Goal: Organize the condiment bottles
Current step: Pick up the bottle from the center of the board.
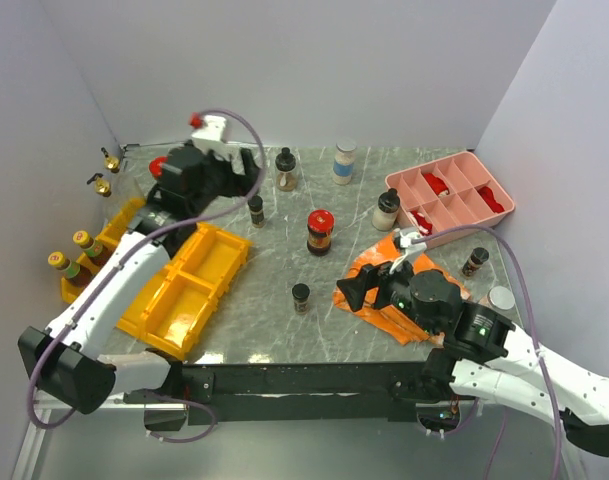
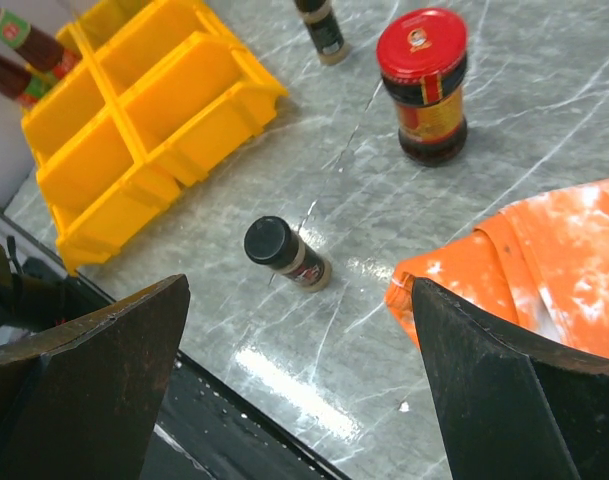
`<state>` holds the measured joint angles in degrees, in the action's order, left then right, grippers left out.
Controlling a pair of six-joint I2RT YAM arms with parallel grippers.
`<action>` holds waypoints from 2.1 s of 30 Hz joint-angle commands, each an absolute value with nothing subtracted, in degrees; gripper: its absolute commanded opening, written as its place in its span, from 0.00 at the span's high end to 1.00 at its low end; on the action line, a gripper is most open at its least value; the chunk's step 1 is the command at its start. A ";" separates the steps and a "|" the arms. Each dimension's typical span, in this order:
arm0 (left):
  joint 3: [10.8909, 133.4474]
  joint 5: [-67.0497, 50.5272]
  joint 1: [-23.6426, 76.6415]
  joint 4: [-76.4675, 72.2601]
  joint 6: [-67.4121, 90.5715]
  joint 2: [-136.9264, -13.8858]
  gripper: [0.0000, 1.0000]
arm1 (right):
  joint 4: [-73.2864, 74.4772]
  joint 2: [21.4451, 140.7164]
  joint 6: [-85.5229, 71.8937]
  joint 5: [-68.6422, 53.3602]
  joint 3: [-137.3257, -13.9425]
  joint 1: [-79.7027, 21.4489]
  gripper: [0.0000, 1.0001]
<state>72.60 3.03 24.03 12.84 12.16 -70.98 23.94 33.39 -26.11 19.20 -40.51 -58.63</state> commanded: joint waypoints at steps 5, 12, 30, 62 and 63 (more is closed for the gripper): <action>72.07 8.70 37.77 8.71 13.27 -75.49 0.03 | 25.31 27.87 -27.16 21.36 -42.45 -58.80 0.00; 75.66 12.57 44.56 8.70 10.81 -86.11 0.04 | 23.56 21.63 -26.28 20.22 -41.22 -58.89 0.00; 81.30 14.24 48.69 6.42 7.82 -101.16 0.01 | 21.10 18.28 -24.79 19.51 -38.76 -58.97 0.00; 78.58 18.10 48.69 4.57 8.88 -104.43 0.73 | 20.65 17.93 -23.47 18.81 -39.99 -58.89 0.00; 78.49 18.71 48.60 4.66 9.05 -103.81 0.78 | 20.65 17.84 -23.55 18.81 -39.99 -58.89 0.00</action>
